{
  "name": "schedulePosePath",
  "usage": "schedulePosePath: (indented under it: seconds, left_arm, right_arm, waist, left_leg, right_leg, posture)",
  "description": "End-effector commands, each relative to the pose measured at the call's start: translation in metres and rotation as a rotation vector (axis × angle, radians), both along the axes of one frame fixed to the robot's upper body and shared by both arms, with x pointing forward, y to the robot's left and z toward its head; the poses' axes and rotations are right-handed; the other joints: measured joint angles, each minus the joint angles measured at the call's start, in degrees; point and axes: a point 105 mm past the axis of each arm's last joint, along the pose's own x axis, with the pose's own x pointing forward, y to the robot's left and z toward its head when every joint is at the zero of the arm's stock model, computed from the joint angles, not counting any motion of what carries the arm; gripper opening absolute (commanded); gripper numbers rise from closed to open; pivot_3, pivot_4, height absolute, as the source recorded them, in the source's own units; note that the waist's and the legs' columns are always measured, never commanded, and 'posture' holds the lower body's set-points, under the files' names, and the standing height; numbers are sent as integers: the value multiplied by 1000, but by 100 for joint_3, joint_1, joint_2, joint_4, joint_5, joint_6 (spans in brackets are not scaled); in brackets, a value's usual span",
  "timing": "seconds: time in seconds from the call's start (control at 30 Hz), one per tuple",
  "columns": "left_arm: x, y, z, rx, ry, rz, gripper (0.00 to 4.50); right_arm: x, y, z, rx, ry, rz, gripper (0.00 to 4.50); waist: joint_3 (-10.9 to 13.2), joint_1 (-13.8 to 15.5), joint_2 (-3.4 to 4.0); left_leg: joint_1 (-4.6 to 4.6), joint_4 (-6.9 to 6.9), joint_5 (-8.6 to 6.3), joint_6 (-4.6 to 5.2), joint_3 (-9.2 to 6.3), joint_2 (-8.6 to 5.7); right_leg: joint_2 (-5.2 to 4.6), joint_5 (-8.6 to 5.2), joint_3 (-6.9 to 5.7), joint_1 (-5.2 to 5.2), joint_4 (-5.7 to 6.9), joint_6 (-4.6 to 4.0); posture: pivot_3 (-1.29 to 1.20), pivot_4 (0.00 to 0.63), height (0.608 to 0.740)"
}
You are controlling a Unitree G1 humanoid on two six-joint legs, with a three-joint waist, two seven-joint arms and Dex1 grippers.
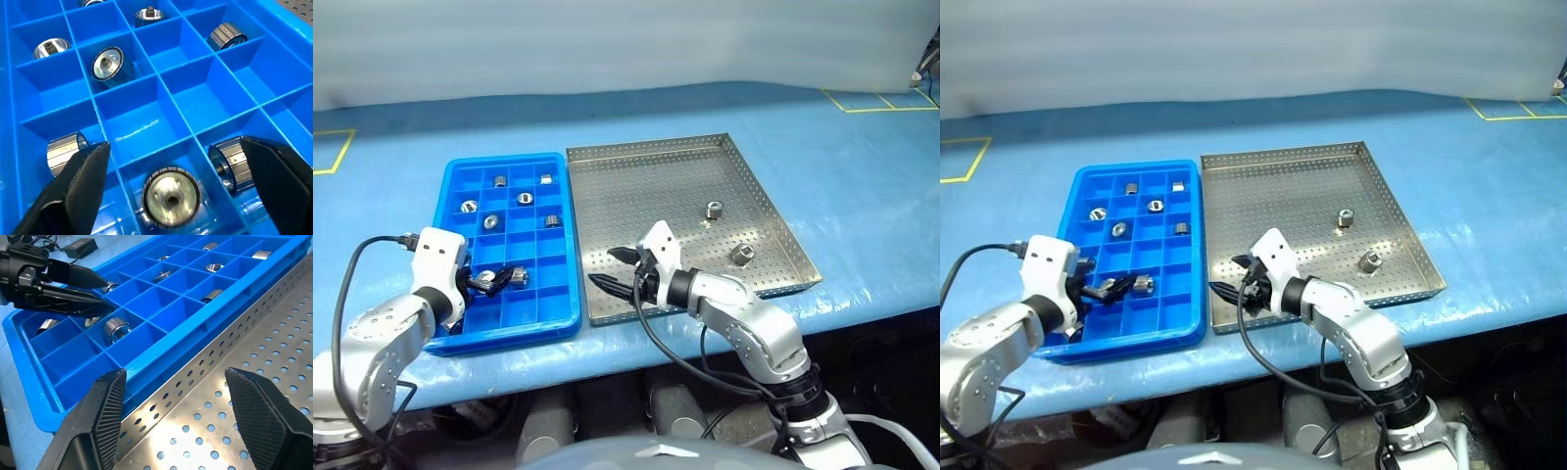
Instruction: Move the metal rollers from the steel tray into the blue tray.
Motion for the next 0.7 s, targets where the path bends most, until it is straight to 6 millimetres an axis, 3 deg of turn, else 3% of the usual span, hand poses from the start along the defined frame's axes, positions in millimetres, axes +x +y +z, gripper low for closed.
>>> schedulePosePath:
  seconds: [0.03,0.17,0.37,0.5,0.7]
  left_arm:
    - [3,-11,24,-76,-127,-71,4467]
    - [10,-48,40,-210,-210,-229,4467]
    - [41,-109,38,-250,-232,-430,4467]
    - [71,-165,29,-220,-206,-570,4467]
    - [97,-224,22,-196,-190,-729,4467]
  right_arm:
    - [10,-5,11,3,-55,-54,3394]
    - [18,-18,10,-82,-90,-116,3394]
    - [15,-52,24,-242,-217,-150,3394]
    - [7,-78,35,-361,-297,-208,3394]
    - [-4,-95,31,-426,-290,-286,3394]
  waist:
    - [0,0,0]
    - [-2,26,-3]
    - [-3,14,-1]
    - [-5,-101,0]
    - [-8,-651,4]
  left_leg:
    - [0,0,0,0,0,0]
    - [-2,7,0,0,-4,-3]
    - [-6,15,-1,4,-7,-17]
    - [-12,18,-1,7,-3,-31]
    - [-24,24,-9,17,-9,-43]
  right_leg:
    - [0,0,0,0,-1,0]
    - [-10,1,-14,2,-1,-1]
    - [-12,0,-14,13,-3,1]
    - [-2,-6,-13,13,-3,11]
    - [3,-18,-12,11,-7,31]
  posture:
    - [-135,150,740]
    - [-154,150,740]
    - [-258,150,740]
    - [-357,150,740]
    - [-500,150,740]
